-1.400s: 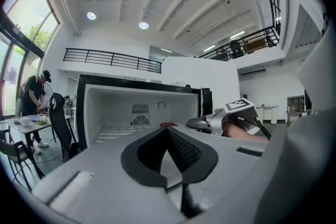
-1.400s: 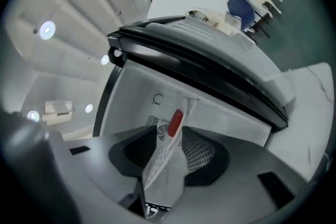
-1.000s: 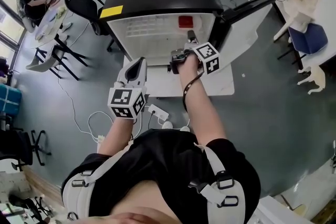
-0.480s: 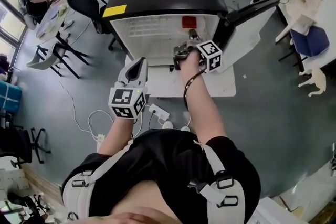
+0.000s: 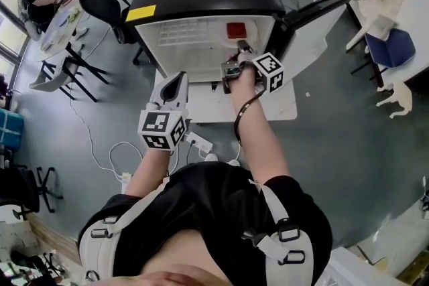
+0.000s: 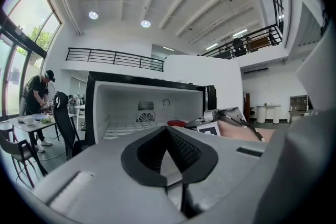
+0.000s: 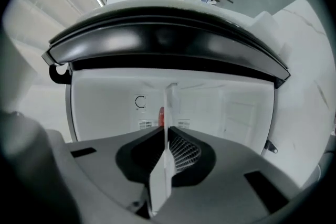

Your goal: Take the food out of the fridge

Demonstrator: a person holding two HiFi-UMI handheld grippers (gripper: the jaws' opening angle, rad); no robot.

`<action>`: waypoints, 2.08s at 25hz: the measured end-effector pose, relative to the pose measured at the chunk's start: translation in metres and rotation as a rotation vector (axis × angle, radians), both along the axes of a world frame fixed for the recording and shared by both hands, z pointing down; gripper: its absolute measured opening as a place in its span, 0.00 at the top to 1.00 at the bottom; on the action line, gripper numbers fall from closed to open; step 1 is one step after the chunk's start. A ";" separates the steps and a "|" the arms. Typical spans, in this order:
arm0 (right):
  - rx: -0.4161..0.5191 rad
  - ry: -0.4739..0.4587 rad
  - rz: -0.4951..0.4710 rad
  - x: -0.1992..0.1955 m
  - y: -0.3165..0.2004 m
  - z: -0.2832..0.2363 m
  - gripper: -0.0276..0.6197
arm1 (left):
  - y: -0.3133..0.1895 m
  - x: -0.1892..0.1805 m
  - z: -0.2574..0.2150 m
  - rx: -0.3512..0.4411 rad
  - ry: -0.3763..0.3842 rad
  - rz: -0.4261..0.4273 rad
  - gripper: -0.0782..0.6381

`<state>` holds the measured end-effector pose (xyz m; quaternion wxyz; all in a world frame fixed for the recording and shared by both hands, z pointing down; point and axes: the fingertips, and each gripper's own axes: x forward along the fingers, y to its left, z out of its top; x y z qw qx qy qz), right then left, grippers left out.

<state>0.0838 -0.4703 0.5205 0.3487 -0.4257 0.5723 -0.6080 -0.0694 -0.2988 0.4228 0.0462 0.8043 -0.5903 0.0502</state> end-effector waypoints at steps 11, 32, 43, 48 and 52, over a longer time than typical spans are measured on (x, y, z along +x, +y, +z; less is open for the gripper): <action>0.054 -0.004 -0.058 0.013 0.037 0.003 0.92 | -0.002 0.016 -0.002 0.006 0.007 0.043 0.89; 0.047 -0.015 -0.159 0.043 0.139 -0.001 0.93 | -0.015 0.049 0.011 -0.012 0.038 0.127 0.89; 0.020 0.026 -0.031 0.122 0.190 0.014 0.93 | -0.027 0.093 0.017 -0.024 0.042 0.240 0.89; 0.026 0.022 0.047 0.151 0.203 0.011 0.93 | -0.031 0.120 0.022 -0.034 0.040 0.302 0.89; 0.033 0.033 0.100 0.171 0.213 0.005 0.92 | -0.033 0.137 0.026 -0.040 0.034 0.338 0.89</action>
